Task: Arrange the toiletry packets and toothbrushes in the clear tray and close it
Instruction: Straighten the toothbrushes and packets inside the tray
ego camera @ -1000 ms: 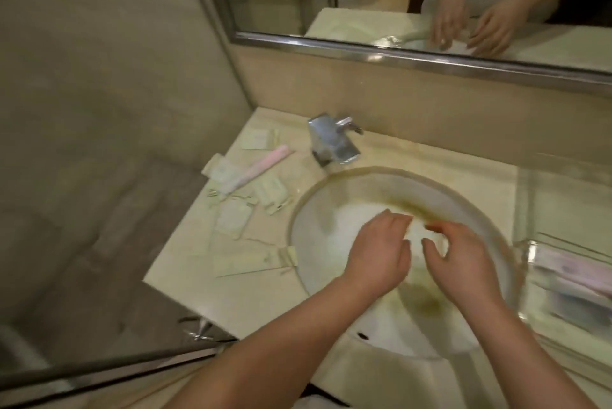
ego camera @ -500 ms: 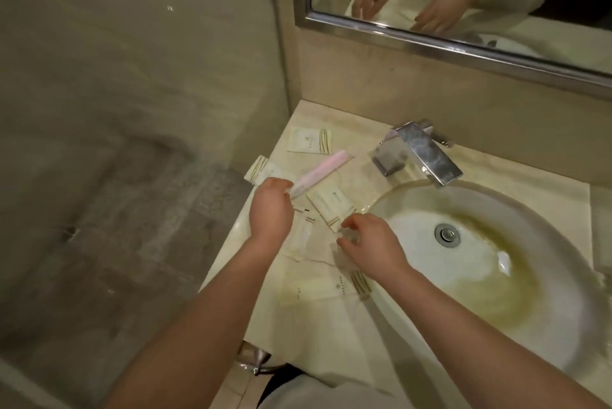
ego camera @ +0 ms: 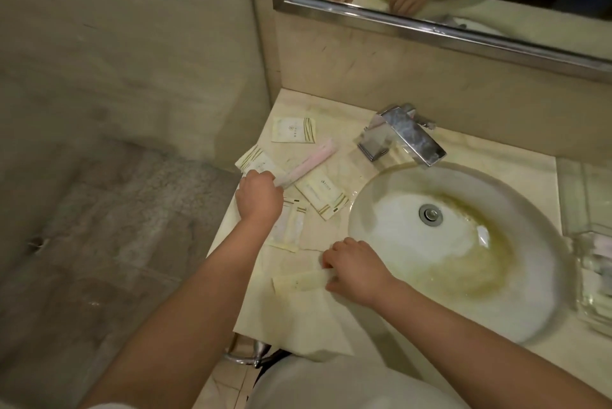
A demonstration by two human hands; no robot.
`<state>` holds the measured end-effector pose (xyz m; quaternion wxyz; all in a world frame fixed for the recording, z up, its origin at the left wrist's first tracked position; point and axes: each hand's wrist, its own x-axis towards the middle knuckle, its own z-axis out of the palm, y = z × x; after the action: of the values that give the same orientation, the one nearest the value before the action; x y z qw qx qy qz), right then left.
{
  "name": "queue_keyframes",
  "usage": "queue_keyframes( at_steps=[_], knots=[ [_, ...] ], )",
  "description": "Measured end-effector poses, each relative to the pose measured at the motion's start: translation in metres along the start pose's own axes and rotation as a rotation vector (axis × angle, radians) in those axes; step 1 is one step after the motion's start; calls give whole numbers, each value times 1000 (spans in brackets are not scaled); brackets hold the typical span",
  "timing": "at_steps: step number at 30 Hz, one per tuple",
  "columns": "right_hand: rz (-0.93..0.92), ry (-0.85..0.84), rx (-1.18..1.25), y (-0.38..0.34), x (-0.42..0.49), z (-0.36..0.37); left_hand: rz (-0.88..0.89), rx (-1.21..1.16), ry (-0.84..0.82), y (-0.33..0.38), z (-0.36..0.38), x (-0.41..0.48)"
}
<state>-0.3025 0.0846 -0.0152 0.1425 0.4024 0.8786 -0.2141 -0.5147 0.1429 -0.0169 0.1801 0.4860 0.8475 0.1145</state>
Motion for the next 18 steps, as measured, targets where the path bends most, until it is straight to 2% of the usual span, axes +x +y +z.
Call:
queue_keyframes(
  at_steps=[2,4,7,11,14,18],
  knots=[
    [25,-34,114,3,-7,-2,-18,-132,46,1,-9,-8],
    [82,-65,340,7,-15,-6,-47,-277,76,1,-21,-16],
    [184,-17,683,22,-42,-17,-14,-412,63,11,-38,-42],
    [321,112,999,54,-94,-32,85,-471,-11,50,-37,-87],
    [441,271,1196,91,-145,-30,170,-505,-61,95,-15,-126],
    [581,480,1326,155,-227,-2,304,-514,-226,171,40,-188]
  ],
)
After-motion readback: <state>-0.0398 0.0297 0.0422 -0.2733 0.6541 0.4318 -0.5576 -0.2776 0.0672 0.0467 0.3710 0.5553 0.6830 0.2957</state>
